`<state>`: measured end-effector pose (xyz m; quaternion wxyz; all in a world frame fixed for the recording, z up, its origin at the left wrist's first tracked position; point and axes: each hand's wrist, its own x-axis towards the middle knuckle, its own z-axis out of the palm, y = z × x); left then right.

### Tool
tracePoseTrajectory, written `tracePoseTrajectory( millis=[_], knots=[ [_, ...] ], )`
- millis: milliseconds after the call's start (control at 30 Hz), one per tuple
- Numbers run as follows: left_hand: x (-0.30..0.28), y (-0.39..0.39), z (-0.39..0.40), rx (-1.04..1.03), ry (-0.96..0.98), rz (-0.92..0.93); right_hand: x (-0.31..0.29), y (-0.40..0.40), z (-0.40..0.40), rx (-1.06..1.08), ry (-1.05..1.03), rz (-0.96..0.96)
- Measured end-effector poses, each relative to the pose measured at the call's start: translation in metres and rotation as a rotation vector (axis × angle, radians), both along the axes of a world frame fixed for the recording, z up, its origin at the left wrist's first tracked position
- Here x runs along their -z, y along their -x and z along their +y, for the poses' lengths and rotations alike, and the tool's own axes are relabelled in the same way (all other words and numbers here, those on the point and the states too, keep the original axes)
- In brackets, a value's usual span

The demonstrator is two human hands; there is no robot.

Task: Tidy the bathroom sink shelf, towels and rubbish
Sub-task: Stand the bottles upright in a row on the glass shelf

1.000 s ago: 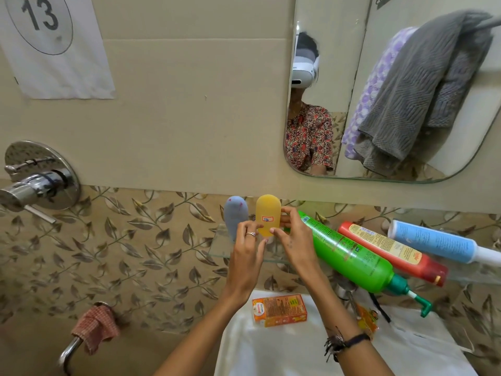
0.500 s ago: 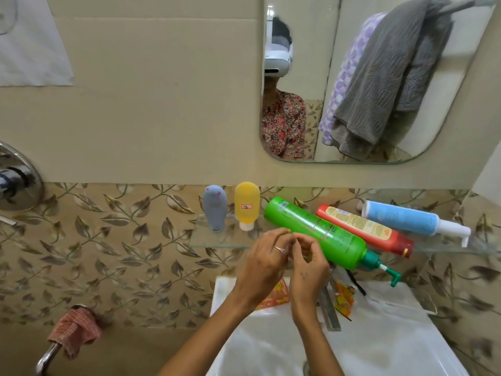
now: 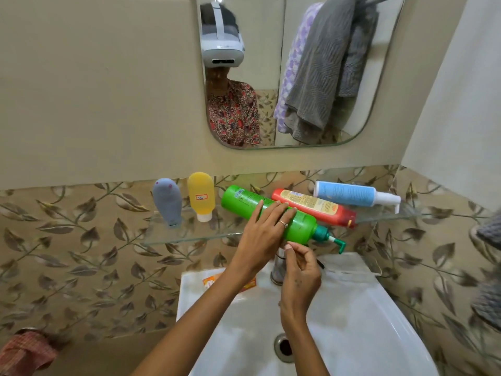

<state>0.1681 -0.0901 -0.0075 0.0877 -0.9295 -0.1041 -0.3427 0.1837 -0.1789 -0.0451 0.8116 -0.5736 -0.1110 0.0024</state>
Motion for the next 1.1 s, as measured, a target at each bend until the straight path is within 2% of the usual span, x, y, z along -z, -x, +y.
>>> tracePoseTrajectory(
  millis=[133, 233, 333, 433, 633, 867, 1000, 1100],
  knots=[
    [-0.009, -0.006, -0.001, -0.031, 0.005, -0.050, 0.003, -0.002, -0.007, -0.014, 0.001, 0.007],
    [-0.014, -0.005, 0.002, 0.020, -0.023, -0.024, 0.004, -0.008, -0.015, 0.004, -0.006, -0.004],
    [-0.019, -0.001, 0.002, 0.062, -0.003, -0.072, 0.000, -0.013, -0.018, -0.003, -0.020, -0.020],
    [-0.033, 0.004, 0.001, 0.130, 0.180, -0.137, -0.015, -0.019, -0.018, -0.050, -0.093, -0.055],
    [-0.080, 0.019, 0.000, 0.292, 0.611, -0.259, -0.057, -0.036, -0.009, -0.312, -0.215, -0.201],
    [-0.112, 0.029, 0.006, 0.421, 1.036, -0.375, -0.088, -0.063, 0.009, -0.726, -0.083, -0.348],
    [-0.126, 0.031, 0.018, 0.477, 1.194, -0.392, -0.102, -0.068, 0.018, -0.802, -0.056, -0.363],
    [-0.130, 0.034, 0.026, 0.500, 1.244, -0.404, -0.110, -0.066, 0.024, -0.815, -0.008, -0.405]
  ],
)
